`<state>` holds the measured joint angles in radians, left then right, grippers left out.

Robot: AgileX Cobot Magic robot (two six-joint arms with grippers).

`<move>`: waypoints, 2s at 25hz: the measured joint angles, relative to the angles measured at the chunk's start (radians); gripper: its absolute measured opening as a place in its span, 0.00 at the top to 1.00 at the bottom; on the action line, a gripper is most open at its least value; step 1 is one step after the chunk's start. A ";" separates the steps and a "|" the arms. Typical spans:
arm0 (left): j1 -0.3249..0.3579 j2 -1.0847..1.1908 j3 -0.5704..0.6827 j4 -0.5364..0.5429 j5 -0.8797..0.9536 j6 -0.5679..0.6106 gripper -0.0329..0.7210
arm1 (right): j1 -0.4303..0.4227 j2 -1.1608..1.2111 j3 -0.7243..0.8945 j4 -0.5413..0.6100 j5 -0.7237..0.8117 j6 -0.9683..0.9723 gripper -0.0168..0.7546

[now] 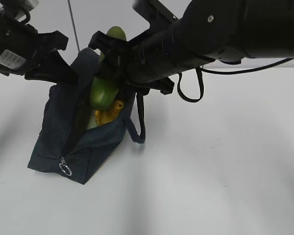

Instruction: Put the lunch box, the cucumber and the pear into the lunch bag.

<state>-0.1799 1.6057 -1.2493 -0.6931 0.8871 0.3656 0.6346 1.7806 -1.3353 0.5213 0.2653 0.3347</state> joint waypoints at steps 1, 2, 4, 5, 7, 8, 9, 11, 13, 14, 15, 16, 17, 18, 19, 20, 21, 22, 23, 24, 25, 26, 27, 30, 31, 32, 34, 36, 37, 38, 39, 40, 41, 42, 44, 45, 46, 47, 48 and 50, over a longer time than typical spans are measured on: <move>0.000 0.000 0.000 -0.009 -0.002 0.000 0.96 | 0.000 0.003 0.000 0.002 0.000 0.000 0.49; 0.000 0.000 0.000 -0.017 -0.003 0.000 0.96 | 0.002 0.007 0.000 0.007 0.000 -0.003 0.49; 0.000 0.000 0.000 -0.022 -0.005 0.000 0.96 | 0.009 0.009 0.000 0.014 0.000 -0.011 0.49; 0.000 0.000 0.000 -0.023 -0.006 0.000 0.96 | 0.013 0.009 0.000 0.017 -0.002 -0.018 0.49; 0.000 0.000 0.000 -0.023 -0.007 0.000 0.96 | 0.026 0.011 0.000 0.026 -0.002 -0.027 0.49; 0.000 0.000 0.000 -0.023 -0.007 0.000 0.96 | 0.027 0.013 0.000 0.030 -0.002 -0.030 0.49; 0.000 0.000 0.000 -0.023 -0.008 0.000 0.96 | 0.031 0.015 0.000 0.034 -0.002 -0.038 0.49; 0.000 0.000 0.000 -0.023 -0.009 0.000 0.96 | 0.034 0.027 0.000 0.049 0.008 -0.045 0.47; 0.000 0.000 0.000 -0.023 -0.010 0.000 0.96 | 0.034 0.034 0.000 0.060 0.015 -0.047 0.44; 0.000 0.000 0.000 -0.023 -0.010 0.000 0.96 | 0.034 0.036 0.000 0.064 0.015 -0.050 0.44; 0.000 0.000 0.000 -0.023 -0.010 0.000 0.96 | 0.034 0.037 0.000 0.064 0.015 -0.051 0.41; 0.000 0.000 0.000 -0.023 -0.010 0.000 0.96 | 0.034 0.038 0.000 0.068 0.016 -0.057 0.39; 0.000 0.000 0.000 -0.024 -0.010 0.000 0.96 | 0.034 0.038 0.000 0.068 0.017 -0.062 0.37; 0.000 0.000 0.000 -0.024 -0.010 0.000 0.96 | 0.034 0.038 0.000 0.070 0.020 -0.066 0.35; 0.000 0.000 0.000 -0.024 -0.010 0.000 0.96 | 0.034 0.038 0.000 0.072 0.022 -0.068 0.34; 0.000 0.000 0.000 -0.024 -0.010 0.000 0.96 | 0.034 0.038 0.000 0.074 0.026 -0.068 0.32; 0.000 0.000 0.000 -0.026 -0.010 0.000 0.96 | 0.034 0.038 0.000 0.076 0.028 -0.068 0.31; 0.000 0.000 0.000 -0.027 -0.010 0.000 0.96 | 0.034 0.038 0.000 0.075 0.033 -0.068 0.31; 0.000 0.000 0.000 -0.028 -0.010 0.000 0.96 | 0.034 0.038 0.000 0.075 0.043 -0.075 0.30; 0.000 0.000 0.000 -0.027 -0.009 0.000 0.96 | 0.034 0.038 0.000 0.075 0.045 -0.082 0.30; 0.000 0.000 0.000 -0.024 -0.009 0.000 0.96 | 0.034 0.038 0.000 0.075 0.047 -0.085 0.30; 0.000 0.000 0.000 -0.024 -0.010 0.000 0.96 | 0.035 0.038 0.000 0.075 0.049 -0.119 0.29; 0.000 0.000 0.000 -0.024 -0.010 0.000 0.96 | 0.035 0.034 0.000 0.075 0.049 -0.148 0.29; 0.000 0.000 0.000 -0.021 -0.010 0.000 0.96 | 0.035 -0.001 0.000 0.069 0.049 -0.240 0.29; 0.000 0.000 0.000 -0.019 -0.010 0.000 0.96 | 0.035 -0.015 0.000 0.057 0.049 -0.260 0.29; 0.000 0.000 0.000 -0.017 -0.010 0.000 0.96 | 0.035 -0.031 0.000 0.034 0.049 -0.278 0.29; 0.000 0.000 0.000 -0.012 -0.010 0.000 0.96 | 0.035 -0.056 0.000 -0.027 0.058 -0.291 0.29; 0.000 0.000 0.000 0.002 -0.013 0.000 0.96 | 0.035 -0.076 0.000 -0.094 0.083 -0.298 0.29; 0.000 0.000 0.000 0.011 -0.016 0.000 0.96 | 0.035 -0.076 0.000 -0.094 0.083 -0.298 0.29; 0.000 0.000 0.000 0.016 -0.018 0.000 0.96 | 0.035 -0.097 0.000 -0.185 0.122 -0.303 0.29; 0.000 0.000 0.000 0.019 -0.020 0.000 0.96 | 0.035 -0.109 0.000 -0.234 0.149 -0.303 0.29; 0.000 0.000 0.000 0.022 -0.025 0.000 0.96 | 0.035 -0.123 0.000 -0.290 0.186 -0.305 0.30; 0.000 0.000 0.000 0.023 -0.032 0.000 0.96 | 0.035 -0.135 0.000 -0.325 0.225 -0.310 0.32; 0.000 0.000 0.000 0.023 -0.041 0.000 0.96 | 0.035 -0.144 0.000 -0.351 0.260 -0.320 0.35; 0.000 0.000 0.000 0.024 -0.057 0.000 0.96 | 0.035 -0.156 0.000 -0.374 0.344 -0.354 0.42; 0.000 0.000 0.000 0.026 -0.065 0.000 0.96 | 0.035 -0.160 0.000 -0.374 0.382 -0.374 0.46; 0.000 0.000 0.000 0.033 -0.071 0.000 0.96 | 0.035 -0.160 0.000 -0.374 0.382 -0.374 0.46; 0.000 0.000 0.000 0.044 -0.074 0.000 0.96 | 0.035 -0.160 0.000 -0.374 0.456 -0.420 0.53; 0.000 0.000 0.000 0.054 -0.076 0.000 0.96 | 0.035 -0.160 0.000 -0.372 0.482 -0.434 0.56; 0.000 0.000 0.000 0.071 -0.078 0.000 0.96 | 0.036 -0.160 0.000 -0.370 0.492 -0.441 0.58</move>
<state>-0.1799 1.6057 -1.2493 -0.6217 0.8088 0.3656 0.6706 1.6203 -1.3353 0.1513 0.7576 -0.1066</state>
